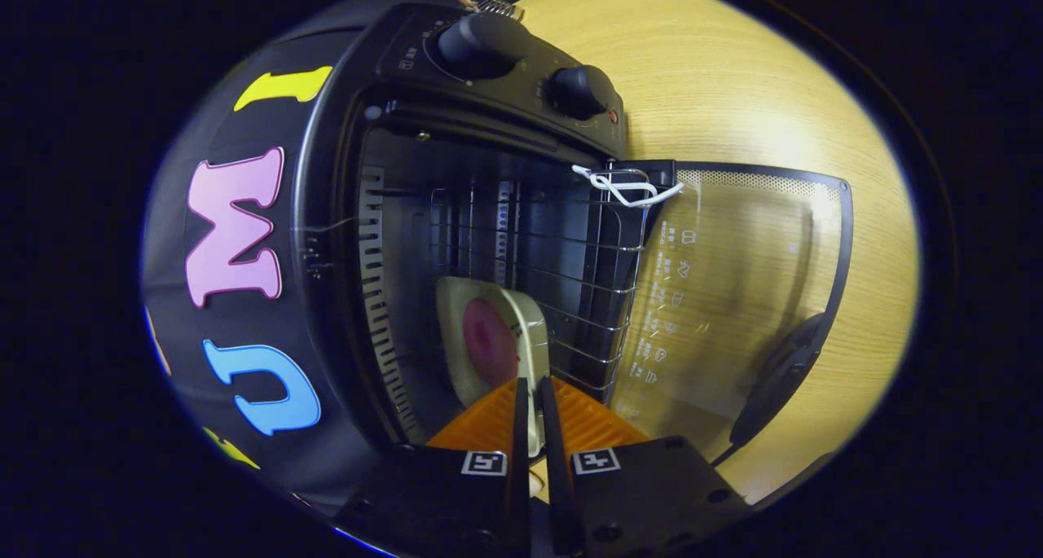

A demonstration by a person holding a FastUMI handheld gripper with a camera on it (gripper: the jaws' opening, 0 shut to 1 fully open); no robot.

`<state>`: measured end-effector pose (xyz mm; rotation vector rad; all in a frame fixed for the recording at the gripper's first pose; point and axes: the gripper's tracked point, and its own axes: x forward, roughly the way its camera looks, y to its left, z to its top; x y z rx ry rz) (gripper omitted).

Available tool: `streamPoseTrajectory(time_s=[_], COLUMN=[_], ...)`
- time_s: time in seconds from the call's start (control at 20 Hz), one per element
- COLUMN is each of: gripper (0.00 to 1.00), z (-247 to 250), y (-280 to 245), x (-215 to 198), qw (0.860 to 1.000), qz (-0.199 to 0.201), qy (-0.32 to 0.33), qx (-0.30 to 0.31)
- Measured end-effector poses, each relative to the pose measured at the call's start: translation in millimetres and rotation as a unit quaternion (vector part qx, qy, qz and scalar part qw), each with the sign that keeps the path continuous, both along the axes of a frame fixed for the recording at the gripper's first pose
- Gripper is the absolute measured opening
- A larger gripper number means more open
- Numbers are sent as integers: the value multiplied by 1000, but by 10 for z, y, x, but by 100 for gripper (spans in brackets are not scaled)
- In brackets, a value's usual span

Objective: Open the toaster oven, put the food inside, and close the toaster oven door.

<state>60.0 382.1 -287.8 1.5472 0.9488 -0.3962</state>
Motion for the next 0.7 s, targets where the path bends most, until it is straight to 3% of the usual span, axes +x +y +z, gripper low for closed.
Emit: streamPoseTrajectory(time_s=[0.15,0.35,0.7], gripper=[51,81,97], z=[26,44,159], y=[-29,-99,-188], x=[-23,-152,-574], qw=[1000,1000,998], qz=[0,5,57], qy=[-4,-2,-2], qx=[7,16,29])
